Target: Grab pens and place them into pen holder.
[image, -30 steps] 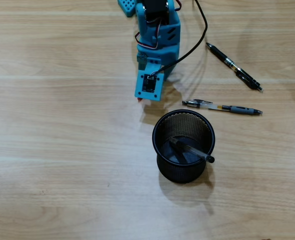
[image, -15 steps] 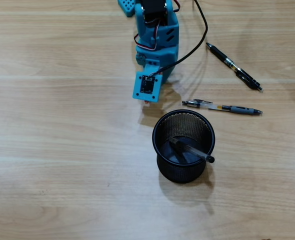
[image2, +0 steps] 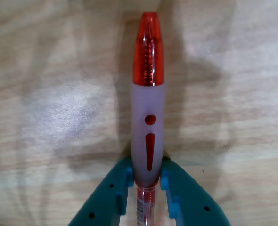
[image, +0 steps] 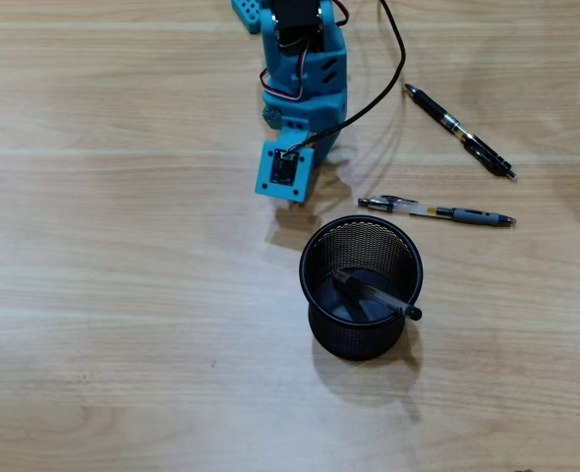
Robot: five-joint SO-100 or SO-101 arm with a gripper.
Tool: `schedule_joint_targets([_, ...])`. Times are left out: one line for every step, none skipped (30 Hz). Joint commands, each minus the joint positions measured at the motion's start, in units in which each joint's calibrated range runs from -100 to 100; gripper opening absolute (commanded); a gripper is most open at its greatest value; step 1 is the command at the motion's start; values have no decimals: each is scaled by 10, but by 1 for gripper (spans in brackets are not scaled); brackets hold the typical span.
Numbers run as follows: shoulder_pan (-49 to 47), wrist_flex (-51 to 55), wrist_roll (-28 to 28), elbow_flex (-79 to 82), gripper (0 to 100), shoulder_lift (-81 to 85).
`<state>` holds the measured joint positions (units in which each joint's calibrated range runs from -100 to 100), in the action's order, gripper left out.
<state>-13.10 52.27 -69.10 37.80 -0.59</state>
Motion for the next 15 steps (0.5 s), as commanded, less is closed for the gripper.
schedule_joint_targets([14,8,19,-23,2,57])
schedule_joint_targets([22,8,25,-30,2,71])
schedule_joint_targets([28,8,31,-37,2,86])
schedule_joint_targets([34,8,37,-44,2,101])
schedule_joint_targets([38,8,42,-51,2,115])
schedule_joint_targets([43,8,45,-59,2,131])
schedule_joint_targets([47,8,49,-66,2,146])
schedule_joint_targets([52,8,52,-73,2,163])
schedule_joint_targets([54,8,56,-82,2,178])
schedule_joint_targets([55,8,60,-93,2,192])
schedule_joint_targets([55,8,62,-106,2,208])
schedule_joint_targets([55,8,62,-119,2,220])
schedule_joint_targets([56,8,62,-134,2,234])
schedule_joint_targets([56,8,71,-168,2,254])
schedule_joint_targets([56,8,77,-191,2,263])
